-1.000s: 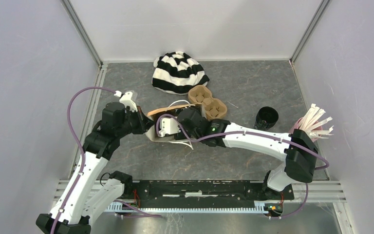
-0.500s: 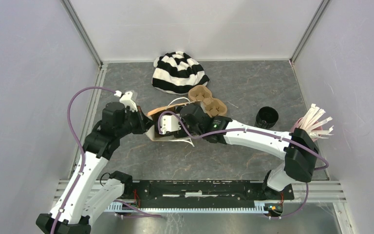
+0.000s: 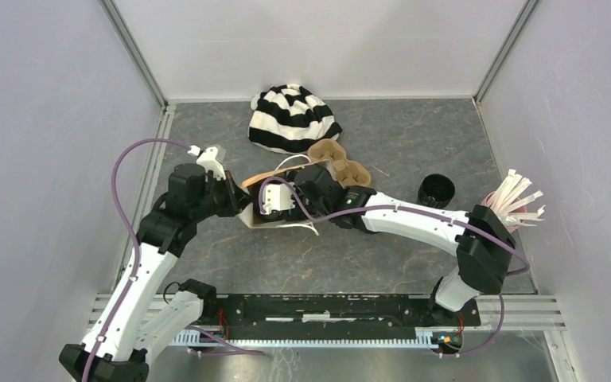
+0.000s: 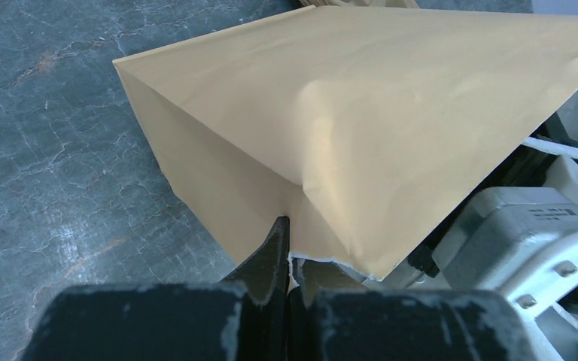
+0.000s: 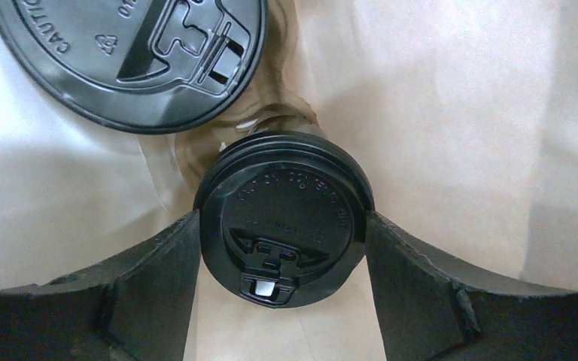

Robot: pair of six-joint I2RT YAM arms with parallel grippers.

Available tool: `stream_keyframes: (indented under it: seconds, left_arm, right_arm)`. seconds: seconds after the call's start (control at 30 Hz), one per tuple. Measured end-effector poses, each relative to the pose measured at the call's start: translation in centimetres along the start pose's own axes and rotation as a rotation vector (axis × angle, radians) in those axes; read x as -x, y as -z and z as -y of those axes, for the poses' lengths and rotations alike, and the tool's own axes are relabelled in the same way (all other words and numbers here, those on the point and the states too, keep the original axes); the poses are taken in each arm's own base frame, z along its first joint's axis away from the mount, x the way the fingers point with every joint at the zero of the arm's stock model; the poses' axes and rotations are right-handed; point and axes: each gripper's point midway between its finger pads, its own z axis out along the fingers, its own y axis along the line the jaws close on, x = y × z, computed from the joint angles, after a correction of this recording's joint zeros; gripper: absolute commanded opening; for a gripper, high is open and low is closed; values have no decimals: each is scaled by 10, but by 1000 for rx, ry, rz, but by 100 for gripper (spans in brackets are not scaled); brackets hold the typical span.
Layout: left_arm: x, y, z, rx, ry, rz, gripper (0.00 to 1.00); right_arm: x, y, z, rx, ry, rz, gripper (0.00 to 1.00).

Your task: Pack the takeout coffee

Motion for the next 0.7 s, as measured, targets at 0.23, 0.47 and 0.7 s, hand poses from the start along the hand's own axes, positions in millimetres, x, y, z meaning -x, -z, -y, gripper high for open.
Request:
stream_keyframes:
  seconds: [0.23,0.47,0.7]
  left_arm:
    - [0,0,0,8,4,-16,2]
    - [1,0,0,15,7,-26,2]
    - [2,2,-3,35,-2,-23,2]
  right_arm:
    - [-6,-9,-4,24,-2,-3,46]
    - [-4,-10,-4,42,-22,19,46]
    - [-3,-6,-8,71,-50,22,46]
